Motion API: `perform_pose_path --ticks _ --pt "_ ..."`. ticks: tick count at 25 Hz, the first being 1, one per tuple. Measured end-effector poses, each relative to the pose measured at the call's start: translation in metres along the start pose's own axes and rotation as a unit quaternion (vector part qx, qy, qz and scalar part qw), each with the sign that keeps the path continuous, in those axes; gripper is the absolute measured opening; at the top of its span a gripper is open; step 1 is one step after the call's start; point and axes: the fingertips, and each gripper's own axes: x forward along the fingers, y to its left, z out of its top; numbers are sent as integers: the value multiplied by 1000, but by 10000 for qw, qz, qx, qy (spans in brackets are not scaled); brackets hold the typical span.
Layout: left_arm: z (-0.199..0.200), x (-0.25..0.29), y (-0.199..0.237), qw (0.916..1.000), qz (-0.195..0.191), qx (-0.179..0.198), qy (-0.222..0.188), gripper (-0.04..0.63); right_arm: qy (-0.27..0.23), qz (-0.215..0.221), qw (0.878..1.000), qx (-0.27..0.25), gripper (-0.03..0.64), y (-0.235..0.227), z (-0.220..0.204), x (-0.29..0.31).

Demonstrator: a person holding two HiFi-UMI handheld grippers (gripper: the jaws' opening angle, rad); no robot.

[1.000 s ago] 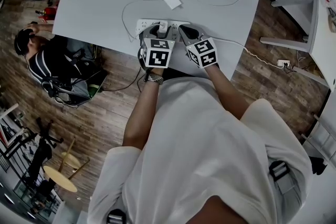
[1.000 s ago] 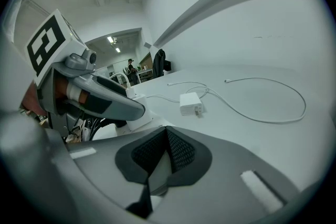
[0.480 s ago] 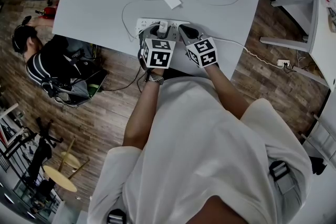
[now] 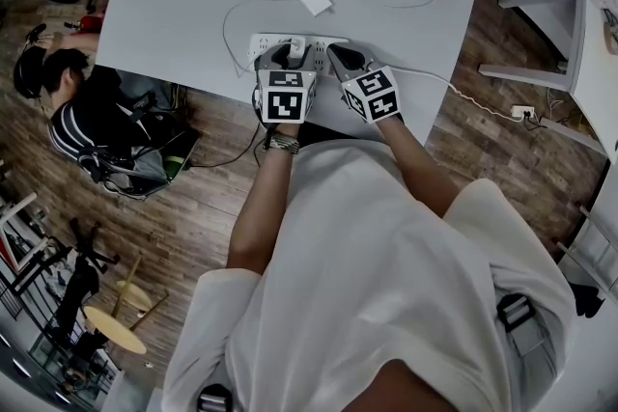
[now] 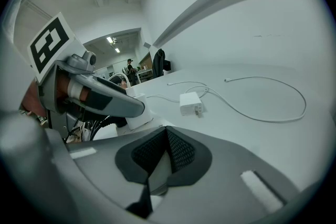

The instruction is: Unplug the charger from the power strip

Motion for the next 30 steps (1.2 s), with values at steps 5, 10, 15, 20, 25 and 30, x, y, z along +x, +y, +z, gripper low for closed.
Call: perform_pose_path --ticks 5,10,15,20,25,30 --pt "0 2 -5 9973 161 710 94 166 -7 -9 10000 5 2 -1 1 -1" --pt "0 3 -3 9989 82 459 49 164 3 -12 10000 14 2 -1 -1 1" --pt "2 2 2 9994 -117 -329 -49 161 7 -9 10000 20 2 -1 -1 1" --pt "3 2 5 9981 -181 -592 -69 161 19 -9 10000 -2 2 -2 -1 3" --pt "2 2 2 9998 -24 -206 -2 161 14 -8 10000 -10 2 -1 -1 2" --pt "4 2 -2 9987 127 492 86 161 12 -20 10000 1 2 -1 0 3"
